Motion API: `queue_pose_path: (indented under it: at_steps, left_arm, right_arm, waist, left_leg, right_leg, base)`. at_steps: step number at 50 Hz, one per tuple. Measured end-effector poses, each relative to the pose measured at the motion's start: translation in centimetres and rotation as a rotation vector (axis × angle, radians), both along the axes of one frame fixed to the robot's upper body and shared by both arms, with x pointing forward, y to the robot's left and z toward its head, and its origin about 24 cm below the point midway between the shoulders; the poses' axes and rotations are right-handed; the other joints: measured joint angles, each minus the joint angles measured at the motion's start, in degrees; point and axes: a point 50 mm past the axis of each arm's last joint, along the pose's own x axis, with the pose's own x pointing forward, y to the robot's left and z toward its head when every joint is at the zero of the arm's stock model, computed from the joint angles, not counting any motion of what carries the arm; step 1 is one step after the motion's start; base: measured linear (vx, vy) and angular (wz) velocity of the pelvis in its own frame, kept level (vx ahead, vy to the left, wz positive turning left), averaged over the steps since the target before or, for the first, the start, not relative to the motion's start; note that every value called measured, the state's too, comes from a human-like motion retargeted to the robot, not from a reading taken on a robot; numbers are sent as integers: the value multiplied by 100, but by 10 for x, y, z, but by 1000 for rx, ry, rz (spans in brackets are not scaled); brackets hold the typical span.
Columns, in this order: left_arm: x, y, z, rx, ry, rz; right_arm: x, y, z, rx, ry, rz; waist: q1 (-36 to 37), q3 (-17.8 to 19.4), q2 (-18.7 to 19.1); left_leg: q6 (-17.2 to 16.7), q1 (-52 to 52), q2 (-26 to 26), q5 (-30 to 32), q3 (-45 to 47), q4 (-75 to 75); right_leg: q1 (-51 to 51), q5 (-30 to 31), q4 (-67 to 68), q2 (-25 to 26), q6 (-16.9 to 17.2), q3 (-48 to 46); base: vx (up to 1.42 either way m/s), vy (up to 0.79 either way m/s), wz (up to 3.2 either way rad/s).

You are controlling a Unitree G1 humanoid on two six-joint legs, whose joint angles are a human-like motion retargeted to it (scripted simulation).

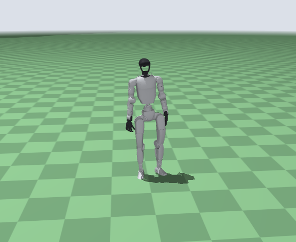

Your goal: Upper body actions

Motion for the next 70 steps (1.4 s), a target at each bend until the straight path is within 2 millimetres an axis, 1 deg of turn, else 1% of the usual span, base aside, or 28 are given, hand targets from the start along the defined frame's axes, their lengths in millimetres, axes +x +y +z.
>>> queue_pose_path:
  at_steps: [70]
  left_arm:
    - [1,3,1,3,4,-15]
  right_arm:
    - [3,0,0,3,2,19]
  waist:
    - [-8,-37,-3]
  left_leg:
    - [2,-24,16,10,11,12]
  right_leg:
    - [-13,11,1,0,3,19]
  base:
    - [0,0,0]
